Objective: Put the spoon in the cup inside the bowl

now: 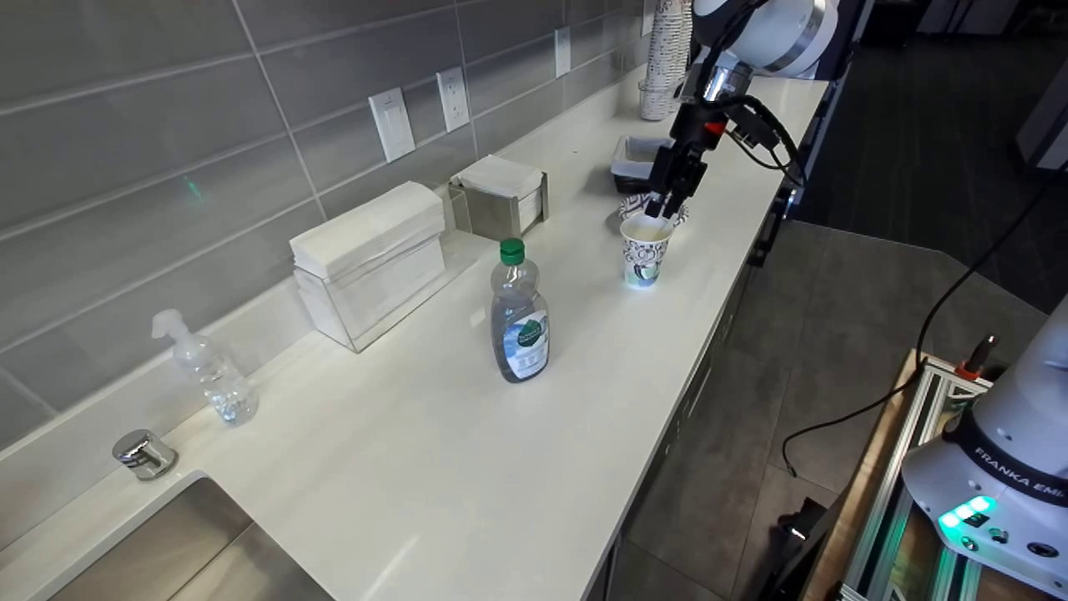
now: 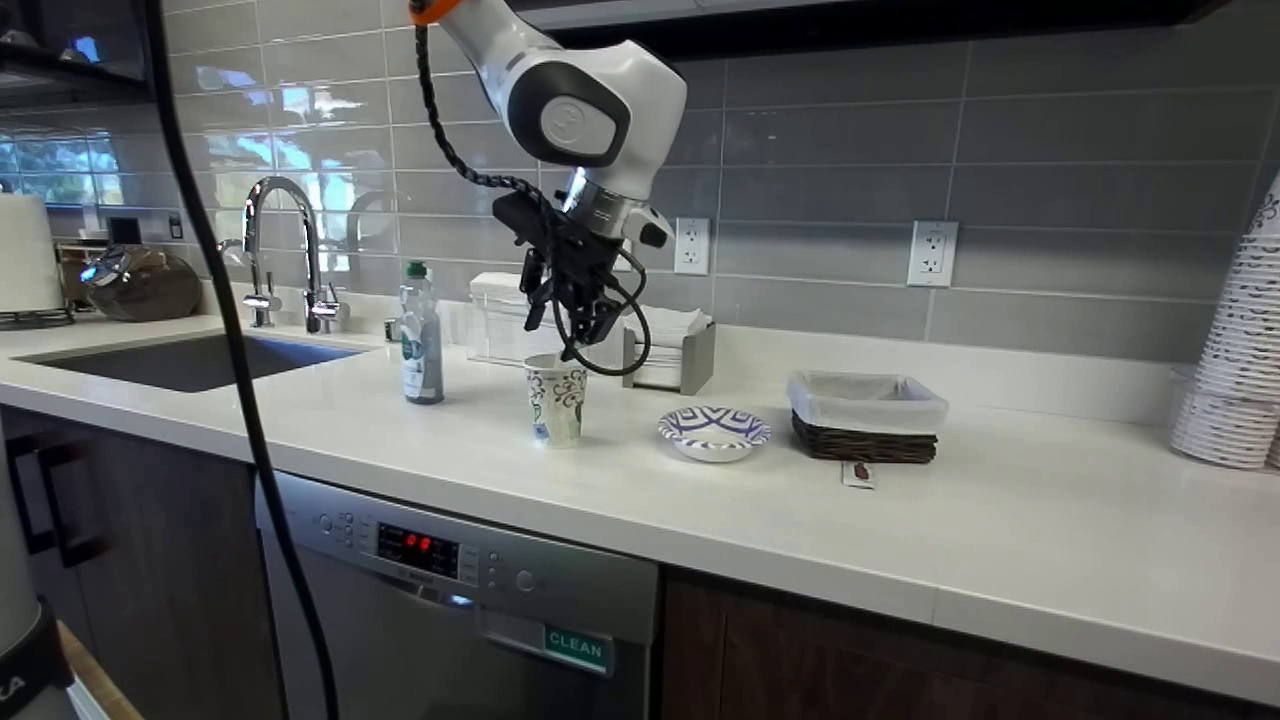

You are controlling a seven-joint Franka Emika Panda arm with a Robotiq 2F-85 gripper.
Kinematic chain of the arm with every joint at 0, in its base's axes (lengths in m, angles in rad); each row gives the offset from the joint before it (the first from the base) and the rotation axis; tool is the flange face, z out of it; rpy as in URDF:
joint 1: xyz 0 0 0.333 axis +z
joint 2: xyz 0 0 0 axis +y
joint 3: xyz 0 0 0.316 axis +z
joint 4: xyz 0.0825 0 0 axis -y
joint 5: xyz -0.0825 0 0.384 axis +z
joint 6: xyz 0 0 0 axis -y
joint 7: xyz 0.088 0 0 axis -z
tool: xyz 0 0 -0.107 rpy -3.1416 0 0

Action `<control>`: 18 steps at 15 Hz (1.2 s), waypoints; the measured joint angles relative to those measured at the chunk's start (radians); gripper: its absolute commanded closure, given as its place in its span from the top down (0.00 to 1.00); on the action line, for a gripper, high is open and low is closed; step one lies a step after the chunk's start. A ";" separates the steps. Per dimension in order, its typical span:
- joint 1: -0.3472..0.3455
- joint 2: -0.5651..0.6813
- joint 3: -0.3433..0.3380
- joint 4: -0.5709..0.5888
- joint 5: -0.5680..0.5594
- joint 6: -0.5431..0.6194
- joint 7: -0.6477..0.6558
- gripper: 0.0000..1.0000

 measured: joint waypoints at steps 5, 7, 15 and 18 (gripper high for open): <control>-0.009 -0.002 0.000 0.000 -0.003 -0.008 0.010 0.73; -0.013 -0.003 0.000 0.000 -0.004 -0.020 0.011 0.67; -0.015 -0.007 0.001 0.000 -0.004 -0.022 0.011 0.60; -0.015 -0.007 0.005 0.000 -0.004 -0.022 0.011 0.54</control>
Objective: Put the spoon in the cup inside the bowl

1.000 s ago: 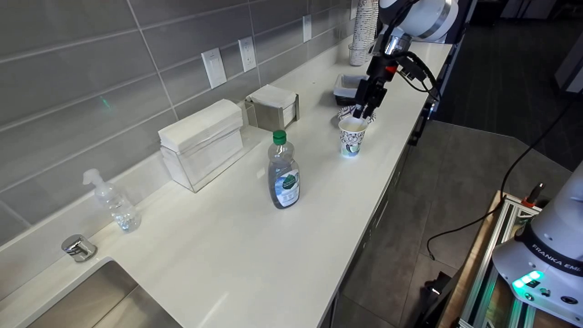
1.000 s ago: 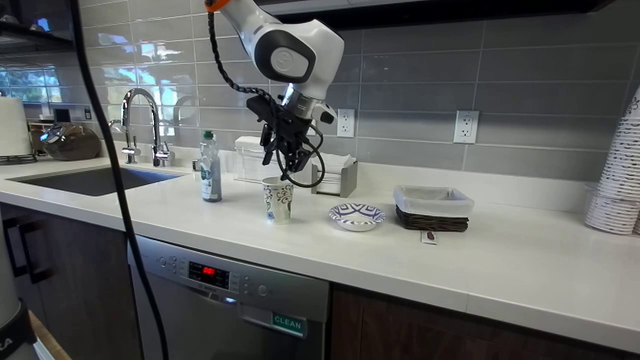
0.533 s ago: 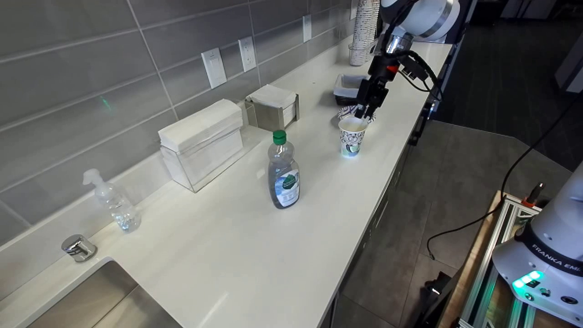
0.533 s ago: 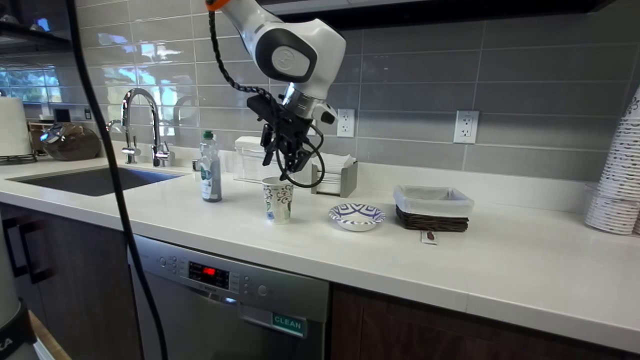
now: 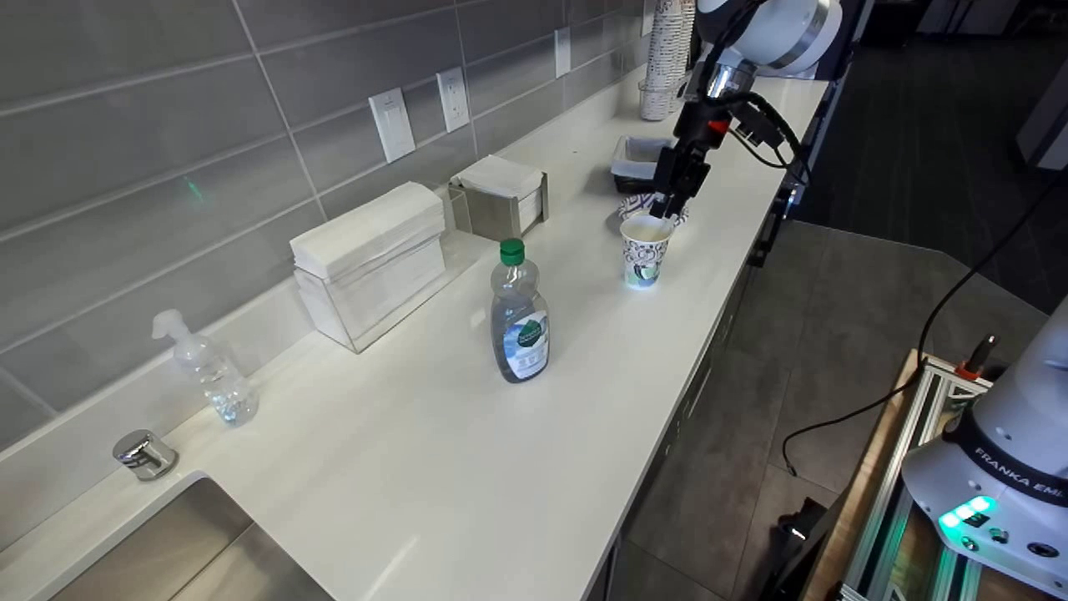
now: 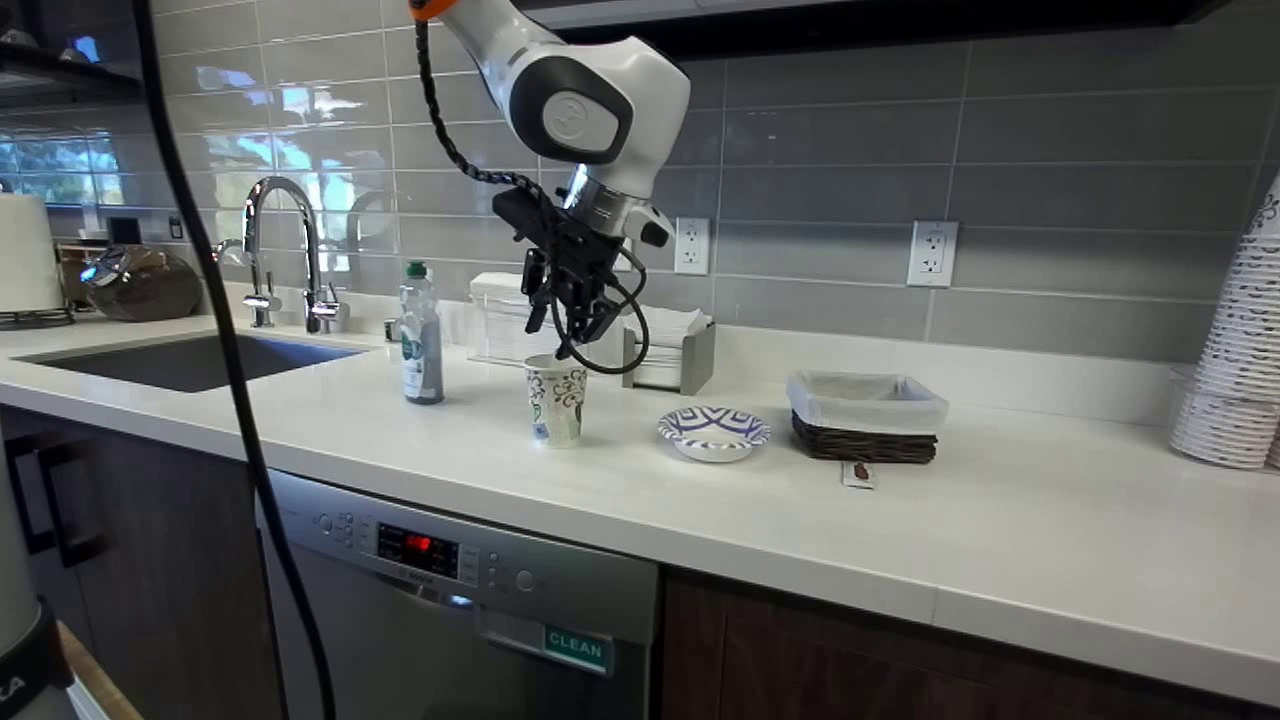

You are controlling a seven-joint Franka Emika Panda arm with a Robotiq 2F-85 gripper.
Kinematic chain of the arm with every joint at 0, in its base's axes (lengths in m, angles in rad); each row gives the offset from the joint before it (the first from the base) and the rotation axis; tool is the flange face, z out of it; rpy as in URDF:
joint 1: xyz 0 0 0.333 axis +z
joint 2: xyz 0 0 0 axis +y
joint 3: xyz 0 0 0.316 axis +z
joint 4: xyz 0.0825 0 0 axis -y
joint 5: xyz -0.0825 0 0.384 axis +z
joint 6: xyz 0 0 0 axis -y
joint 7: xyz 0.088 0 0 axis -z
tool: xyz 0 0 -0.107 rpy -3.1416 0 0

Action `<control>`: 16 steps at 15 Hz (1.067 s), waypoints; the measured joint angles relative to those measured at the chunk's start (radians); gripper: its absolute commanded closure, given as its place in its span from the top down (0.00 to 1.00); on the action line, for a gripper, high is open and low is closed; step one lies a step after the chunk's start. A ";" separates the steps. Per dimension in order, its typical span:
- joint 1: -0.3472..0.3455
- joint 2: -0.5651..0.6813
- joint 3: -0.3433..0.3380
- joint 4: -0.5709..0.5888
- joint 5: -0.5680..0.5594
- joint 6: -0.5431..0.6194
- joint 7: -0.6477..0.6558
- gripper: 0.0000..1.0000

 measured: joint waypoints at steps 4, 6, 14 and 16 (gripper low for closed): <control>0.000 0.000 0.007 0.000 0.000 0.000 0.000 0.54; 0.000 0.000 0.010 -0.001 0.000 0.000 0.000 0.57; 0.000 0.000 0.010 -0.008 -0.021 -0.016 0.002 0.45; 0.000 0.000 0.010 -0.009 -0.025 -0.017 0.002 0.40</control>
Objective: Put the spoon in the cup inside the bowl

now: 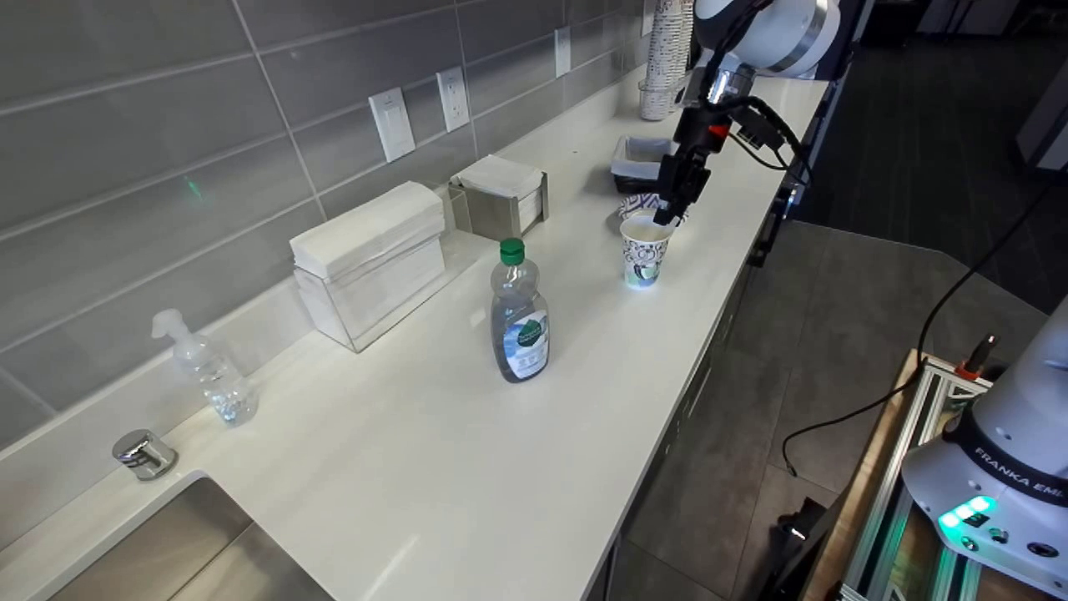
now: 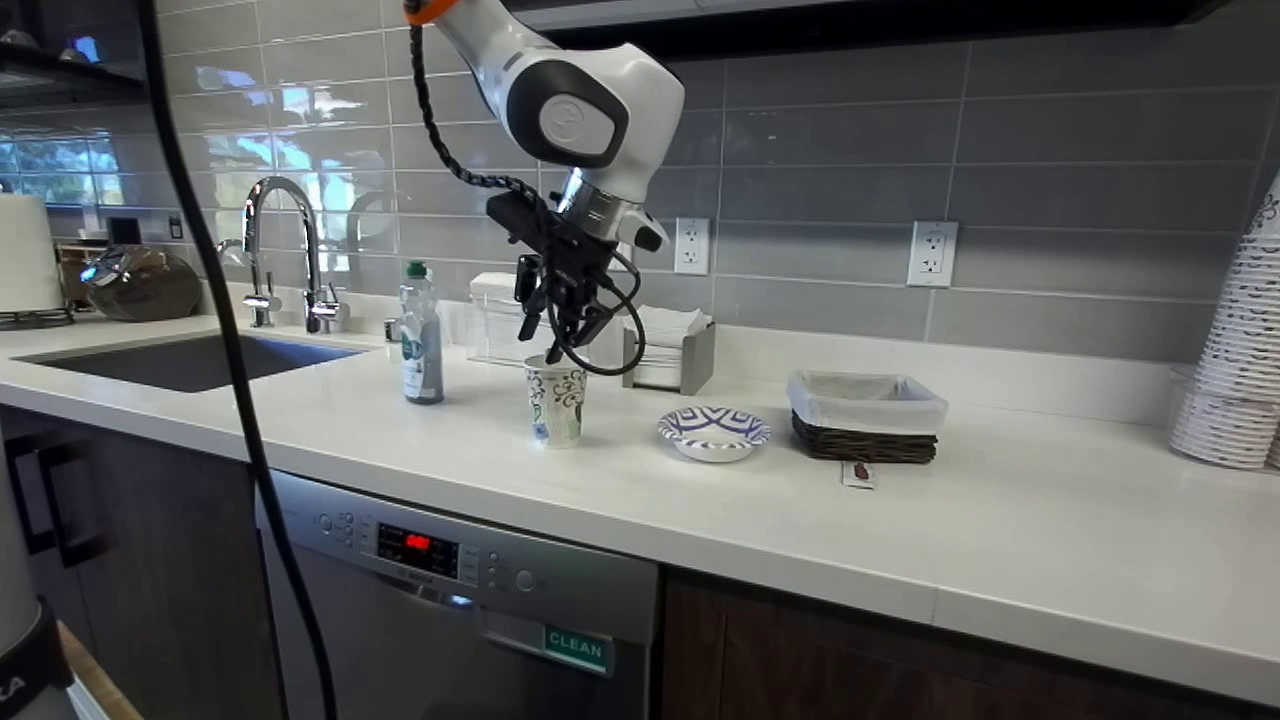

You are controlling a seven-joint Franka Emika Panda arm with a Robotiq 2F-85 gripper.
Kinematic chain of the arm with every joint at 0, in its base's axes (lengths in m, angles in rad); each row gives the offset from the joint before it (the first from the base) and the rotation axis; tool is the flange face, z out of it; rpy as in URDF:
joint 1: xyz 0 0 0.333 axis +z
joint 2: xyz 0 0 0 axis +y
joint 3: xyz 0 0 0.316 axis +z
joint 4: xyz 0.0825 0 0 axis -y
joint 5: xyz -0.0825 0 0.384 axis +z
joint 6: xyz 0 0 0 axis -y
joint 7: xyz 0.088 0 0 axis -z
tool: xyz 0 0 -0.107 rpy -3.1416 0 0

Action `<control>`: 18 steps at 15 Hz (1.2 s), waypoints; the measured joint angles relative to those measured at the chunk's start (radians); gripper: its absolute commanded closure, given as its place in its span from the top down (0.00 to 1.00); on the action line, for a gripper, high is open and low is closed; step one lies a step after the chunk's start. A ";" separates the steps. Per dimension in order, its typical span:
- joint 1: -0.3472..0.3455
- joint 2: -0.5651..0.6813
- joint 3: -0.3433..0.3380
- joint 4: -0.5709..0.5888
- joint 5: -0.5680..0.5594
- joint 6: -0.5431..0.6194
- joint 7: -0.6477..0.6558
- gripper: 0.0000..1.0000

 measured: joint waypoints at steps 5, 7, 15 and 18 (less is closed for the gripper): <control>0.000 0.000 0.000 0.000 -0.015 0.000 0.001 0.34; 0.000 0.000 0.000 0.000 -0.019 -0.001 0.001 0.28; 0.000 -0.001 0.000 0.000 -0.026 -0.002 0.001 0.01; 0.000 -0.001 0.000 0.000 -0.027 -0.002 0.001 0.01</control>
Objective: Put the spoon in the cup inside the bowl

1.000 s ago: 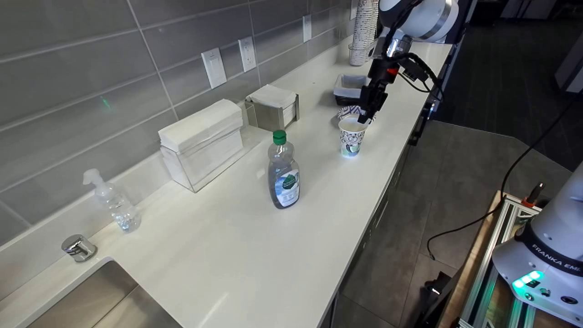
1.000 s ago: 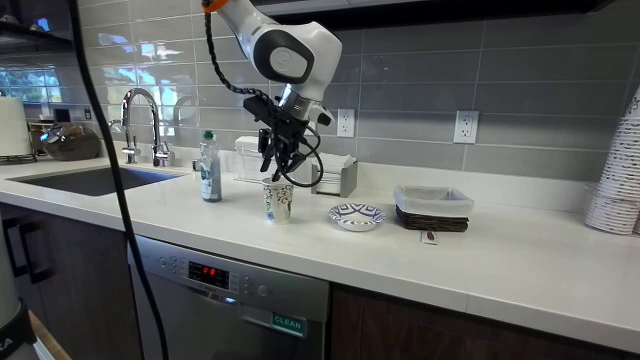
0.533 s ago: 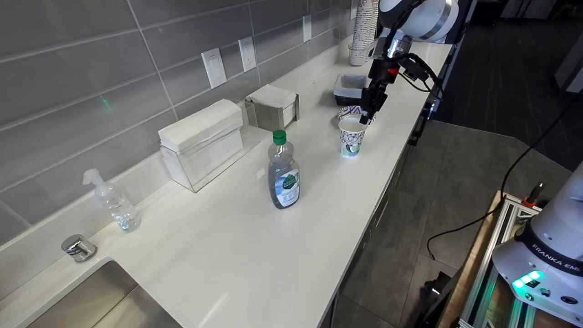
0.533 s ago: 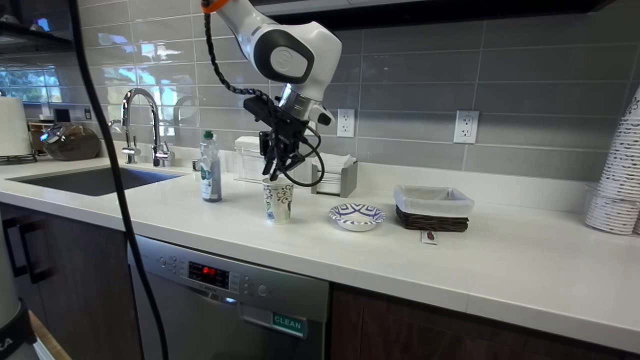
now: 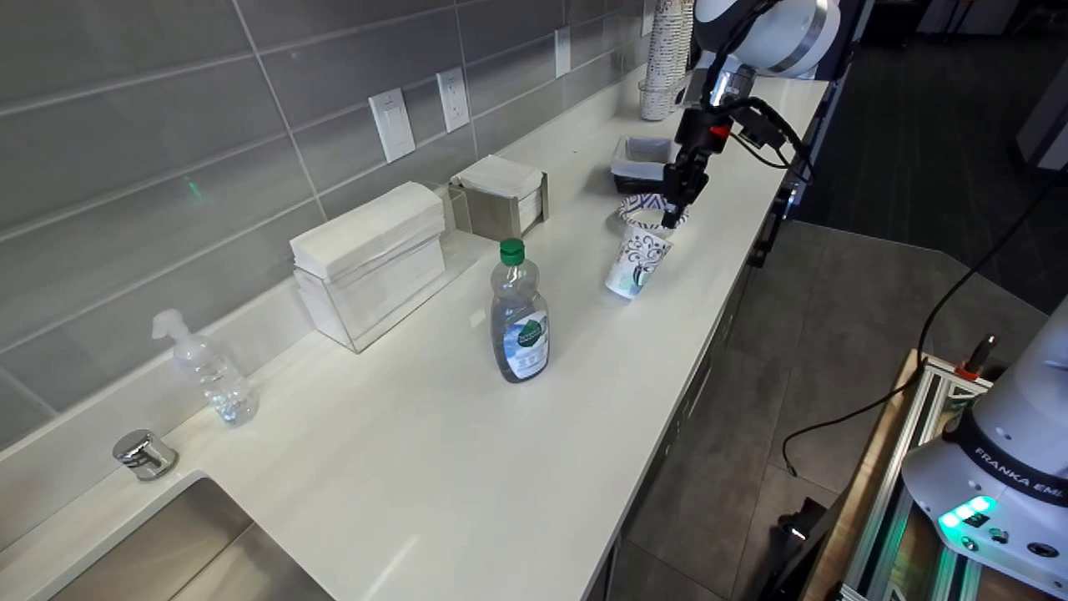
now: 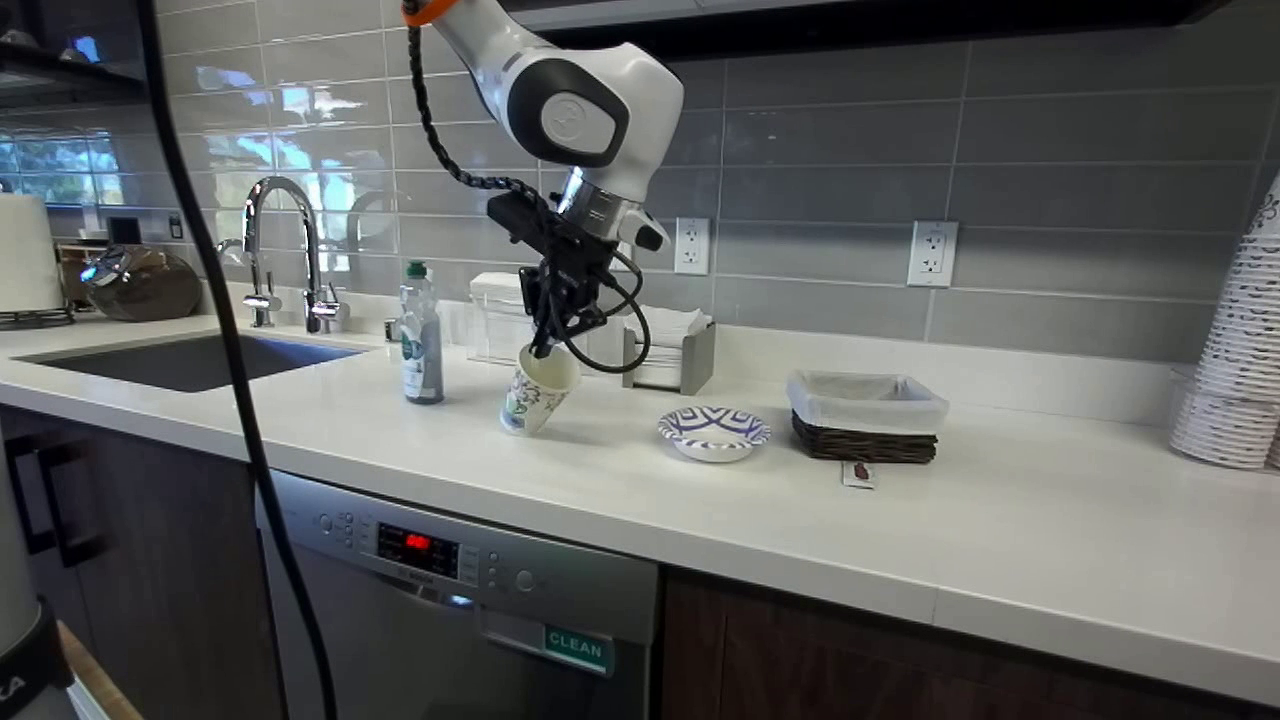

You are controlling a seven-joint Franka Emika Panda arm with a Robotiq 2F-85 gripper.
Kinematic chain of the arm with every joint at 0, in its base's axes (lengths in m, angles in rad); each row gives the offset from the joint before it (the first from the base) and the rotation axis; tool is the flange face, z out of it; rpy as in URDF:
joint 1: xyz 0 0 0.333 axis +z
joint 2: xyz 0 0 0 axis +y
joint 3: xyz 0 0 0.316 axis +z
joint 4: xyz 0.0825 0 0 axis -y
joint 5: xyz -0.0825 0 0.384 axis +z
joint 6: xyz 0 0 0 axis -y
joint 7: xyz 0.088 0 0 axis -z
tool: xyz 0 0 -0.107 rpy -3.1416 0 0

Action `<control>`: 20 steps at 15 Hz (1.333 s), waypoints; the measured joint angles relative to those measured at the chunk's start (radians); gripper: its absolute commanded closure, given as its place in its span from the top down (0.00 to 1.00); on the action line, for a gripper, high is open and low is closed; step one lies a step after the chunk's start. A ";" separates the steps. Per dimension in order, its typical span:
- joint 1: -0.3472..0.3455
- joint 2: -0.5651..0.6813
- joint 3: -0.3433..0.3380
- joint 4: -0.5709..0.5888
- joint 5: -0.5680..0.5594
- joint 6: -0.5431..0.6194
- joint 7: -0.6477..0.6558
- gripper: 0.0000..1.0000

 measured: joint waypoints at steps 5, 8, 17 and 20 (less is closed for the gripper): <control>0.000 -0.001 0.000 0.000 0.000 0.000 0.000 0.01; 0.000 -0.004 0.001 0.001 -0.011 0.000 0.000 0.01; 0.009 -0.017 0.034 0.052 -0.085 0.000 0.000 0.01; 0.012 -0.016 0.044 0.072 -0.094 0.000 0.000 0.01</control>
